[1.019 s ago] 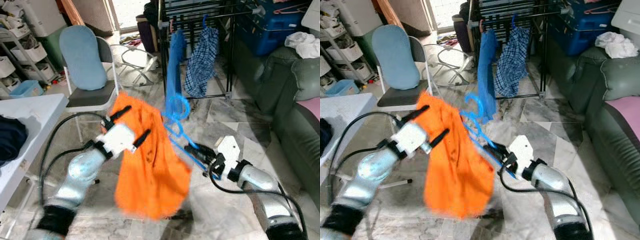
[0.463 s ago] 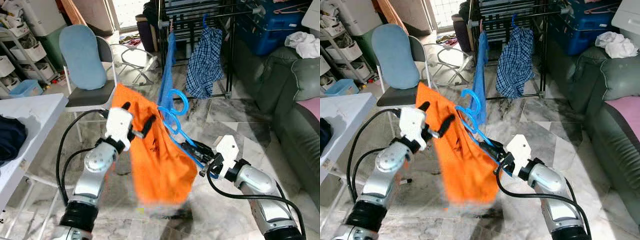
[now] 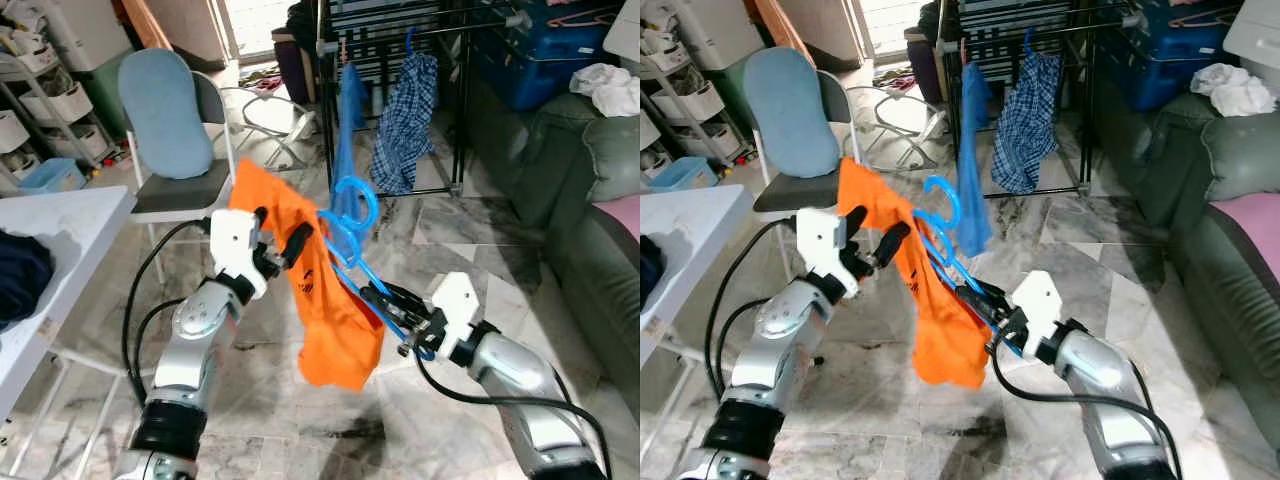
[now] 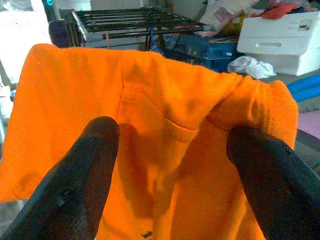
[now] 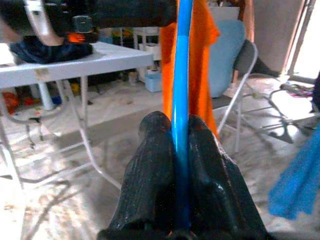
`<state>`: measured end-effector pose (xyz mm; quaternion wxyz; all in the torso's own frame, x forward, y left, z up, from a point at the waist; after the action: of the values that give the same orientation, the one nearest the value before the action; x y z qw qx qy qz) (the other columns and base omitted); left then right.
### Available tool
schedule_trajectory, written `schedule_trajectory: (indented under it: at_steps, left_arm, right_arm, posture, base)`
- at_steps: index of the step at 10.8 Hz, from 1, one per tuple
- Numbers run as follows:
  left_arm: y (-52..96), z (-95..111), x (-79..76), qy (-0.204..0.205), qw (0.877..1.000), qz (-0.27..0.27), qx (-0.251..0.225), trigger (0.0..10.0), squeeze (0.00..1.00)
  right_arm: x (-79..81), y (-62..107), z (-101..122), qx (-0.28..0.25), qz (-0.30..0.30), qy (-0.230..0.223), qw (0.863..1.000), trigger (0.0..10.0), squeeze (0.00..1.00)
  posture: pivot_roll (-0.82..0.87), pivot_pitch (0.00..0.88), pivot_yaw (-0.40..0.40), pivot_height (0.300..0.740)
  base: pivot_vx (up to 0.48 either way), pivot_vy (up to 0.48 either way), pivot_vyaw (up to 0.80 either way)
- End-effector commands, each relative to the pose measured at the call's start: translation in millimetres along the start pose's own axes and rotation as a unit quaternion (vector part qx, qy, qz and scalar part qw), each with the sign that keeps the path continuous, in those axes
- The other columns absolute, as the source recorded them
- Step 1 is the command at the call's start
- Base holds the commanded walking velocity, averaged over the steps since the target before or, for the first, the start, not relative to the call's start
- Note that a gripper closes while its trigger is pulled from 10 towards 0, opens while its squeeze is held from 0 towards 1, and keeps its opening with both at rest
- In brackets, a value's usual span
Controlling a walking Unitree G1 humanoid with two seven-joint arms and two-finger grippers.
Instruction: Hang hanger
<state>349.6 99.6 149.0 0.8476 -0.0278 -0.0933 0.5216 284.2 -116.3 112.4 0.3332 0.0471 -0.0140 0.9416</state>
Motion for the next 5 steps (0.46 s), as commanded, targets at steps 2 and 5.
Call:
schedule_trajectory:
  at_steps: [2,5]
  left_arm:
    - [-4.5,14,-0.3,-0.006,0.999,-0.006,-0.035,0.0,0.00]
    - [-8.0,13,-8.5,0.015,0.999,-0.026,-0.032,0.0,0.00]
  right_arm:
    - [20.8,-2.4,5,0.000,0.062,-0.006,0.998,10.0,0.00]
    - [23.1,5.6,0,0.023,0.074,-0.009,0.997,10.0,0.00]
  posture:
    - [-0.13,0.026,0.121,0.740]
    - [-0.14,0.030,0.124,0.740]
  base:
    - [0.000,0.000,0.00]
    - [0.000,0.000,0.00]
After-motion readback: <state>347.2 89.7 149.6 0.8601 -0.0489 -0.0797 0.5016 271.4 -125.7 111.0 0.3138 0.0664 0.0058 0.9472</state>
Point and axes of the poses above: a point about 5 cm out from each wrist's last joint towards the gripper, its own y axis pointing back from the gripper into the wrist, its own z axis along the axis of the wrist's last joint, x = y × z, the point moved 3 cm from there along -y, pointing out of the wrist towards the gripper, and after that the axes turned 11 degrees about -y, right-handed, at the moved point
